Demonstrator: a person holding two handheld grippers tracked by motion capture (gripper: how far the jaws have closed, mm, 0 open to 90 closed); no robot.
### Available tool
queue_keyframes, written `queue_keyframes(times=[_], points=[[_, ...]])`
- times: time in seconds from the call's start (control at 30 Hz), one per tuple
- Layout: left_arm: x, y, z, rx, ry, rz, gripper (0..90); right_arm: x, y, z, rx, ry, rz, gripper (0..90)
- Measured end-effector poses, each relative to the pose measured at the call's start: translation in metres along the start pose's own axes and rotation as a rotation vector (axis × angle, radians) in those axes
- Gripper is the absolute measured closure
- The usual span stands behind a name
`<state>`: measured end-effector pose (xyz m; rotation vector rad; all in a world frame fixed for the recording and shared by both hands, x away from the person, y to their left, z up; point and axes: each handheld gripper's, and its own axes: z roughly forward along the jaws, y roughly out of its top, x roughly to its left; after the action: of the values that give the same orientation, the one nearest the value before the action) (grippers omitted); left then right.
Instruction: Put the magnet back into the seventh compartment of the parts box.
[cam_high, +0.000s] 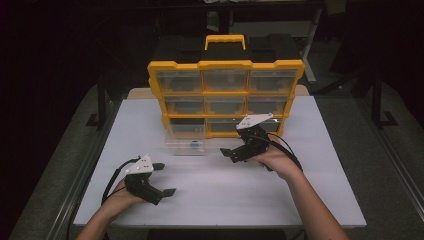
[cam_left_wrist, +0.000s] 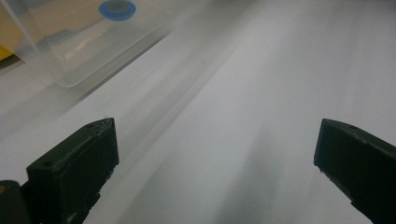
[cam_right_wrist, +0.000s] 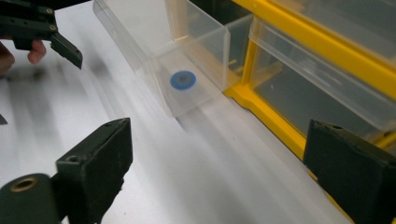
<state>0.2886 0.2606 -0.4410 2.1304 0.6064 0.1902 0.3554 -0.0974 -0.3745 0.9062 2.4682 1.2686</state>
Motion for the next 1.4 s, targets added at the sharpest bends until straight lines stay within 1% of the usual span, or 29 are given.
queue_keyframes(times=[0.1,0.13,0.17,0.2,0.27,0.37,0.43,0.47,0.5,0.53,0.6,0.63,0.83,0.97,1.0,1.03,1.17,1.33,1.37,1.4], points=[[0.0,0.0,0.0,-0.004,0.001,0.002,0.0,-0.001,-0.007,-0.001,-0.005,-0.012,0.01,4.3],[-0.001,0.0,0.0,-0.008,0.002,-0.006,0.0,-0.001,-0.01,-0.002,-0.005,-0.015,0.01,3.4],[-0.001,0.0,0.0,-0.009,0.002,-0.006,0.0,0.0,-0.013,-0.003,-0.005,-0.015,0.016,2.3],[0.0,0.0,-0.001,-0.002,0.002,0.001,0.0,-0.001,-0.015,-0.004,-0.008,-0.015,0.013,2.0],[0.0,0.0,-0.001,-0.003,0.003,0.003,0.0,-0.001,-0.021,-0.006,-0.013,-0.019,0.007,1.3],[0.0,0.0,-0.001,-0.002,0.005,0.002,0.0,0.001,-0.03,-0.009,-0.017,-0.028,0.013,1.3],[0.0,0.0,-0.001,-0.002,0.005,0.003,0.0,0.001,-0.036,-0.012,-0.021,-0.026,0.005,1.3],[0.0,0.0,-0.001,-0.002,0.005,0.003,0.0,0.001,-0.036,-0.012,-0.021,-0.026,0.005,1.3],[0.0,0.0,-0.001,-0.004,0.005,-0.005,0.0,0.002,-0.042,-0.013,-0.03,-0.028,0.008,1.3],[0.0,0.0,-0.001,-0.004,0.005,-0.005,0.0,0.002,-0.042,-0.013,-0.03,-0.028,0.008,1.3],[0.0,0.0,-0.001,-0.004,0.006,-0.002,0.0,0.003,-0.048,-0.015,-0.031,-0.032,0.001,1.3],[0.0,0.0,-0.002,-0.006,0.007,-0.004,0.0,0.003,-0.053,-0.018,-0.039,-0.038,0.006,1.3],[-0.001,0.0,-0.002,-0.01,0.007,-0.01,0.0,0.003,-0.069,-0.025,-0.057,-0.043,0.033,1.3],[0.0,0.0,-0.002,-0.011,0.009,-0.01,0.0,0.003,-0.081,-0.03,-0.064,-0.051,0.038,1.3],[0.0,0.0,-0.002,-0.009,0.009,-0.01,0.0,0.003,-0.081,-0.03,-0.064,-0.051,0.038,1.3],[0.0,0.0,-0.002,-0.01,0.009,-0.01,0.0,0.004,-0.083,-0.032,-0.068,-0.05,0.052,1.3],[0.0,-0.001,-0.002,-0.006,0.011,-0.004,0.0,0.003,-0.094,-0.035,-0.077,-0.052,0.066,1.3],[0.0,0.0,-0.003,-0.003,0.01,0.0,0.0,0.003,-0.102,-0.04,-0.088,-0.059,0.073,1.3],[0.0,0.0,-0.003,-0.007,0.009,-0.002,0.0,0.003,-0.107,-0.044,-0.089,-0.063,0.08,1.3],[0.001,0.0,-0.003,-0.009,0.01,-0.005,0.0,0.003,-0.108,-0.045,-0.091,-0.064,0.077,1.3]])
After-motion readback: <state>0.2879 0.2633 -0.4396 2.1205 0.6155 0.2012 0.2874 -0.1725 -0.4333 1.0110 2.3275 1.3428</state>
